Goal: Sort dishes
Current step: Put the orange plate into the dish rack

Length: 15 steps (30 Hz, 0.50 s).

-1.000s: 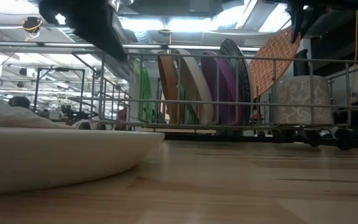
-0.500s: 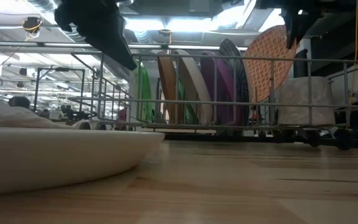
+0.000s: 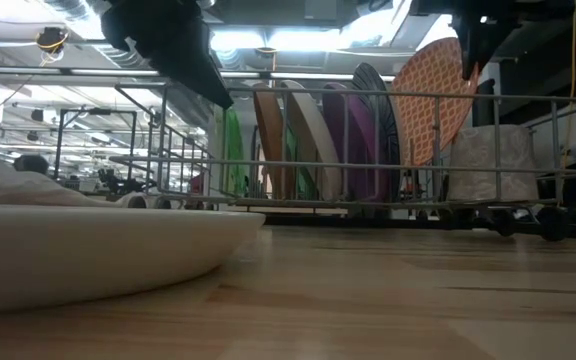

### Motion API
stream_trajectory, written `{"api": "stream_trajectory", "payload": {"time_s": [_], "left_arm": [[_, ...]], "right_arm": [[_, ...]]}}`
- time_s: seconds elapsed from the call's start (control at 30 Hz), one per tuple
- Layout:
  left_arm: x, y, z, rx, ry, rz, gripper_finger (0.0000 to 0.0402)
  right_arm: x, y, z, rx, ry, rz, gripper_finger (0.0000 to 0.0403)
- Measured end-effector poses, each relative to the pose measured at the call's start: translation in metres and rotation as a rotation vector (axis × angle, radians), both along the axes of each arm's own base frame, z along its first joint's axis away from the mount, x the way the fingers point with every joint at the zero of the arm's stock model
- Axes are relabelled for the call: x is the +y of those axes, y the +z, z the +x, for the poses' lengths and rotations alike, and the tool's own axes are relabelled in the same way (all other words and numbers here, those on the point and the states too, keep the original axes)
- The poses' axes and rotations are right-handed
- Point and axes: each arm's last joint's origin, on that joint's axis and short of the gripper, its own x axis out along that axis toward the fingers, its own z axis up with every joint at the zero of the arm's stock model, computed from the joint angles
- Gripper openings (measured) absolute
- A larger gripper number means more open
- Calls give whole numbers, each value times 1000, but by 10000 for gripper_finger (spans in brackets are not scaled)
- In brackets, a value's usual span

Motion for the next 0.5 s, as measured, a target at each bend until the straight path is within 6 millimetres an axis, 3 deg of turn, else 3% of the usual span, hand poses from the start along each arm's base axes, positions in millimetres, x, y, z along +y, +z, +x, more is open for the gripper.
{"api": "stream_trajectory", "payload": {"time_s": [0.5], "left_arm": [[-1, 0, 0, 15, -28, 9, 7]], "right_arm": [[0, 5, -2, -15, -42, 36, 12]]}}
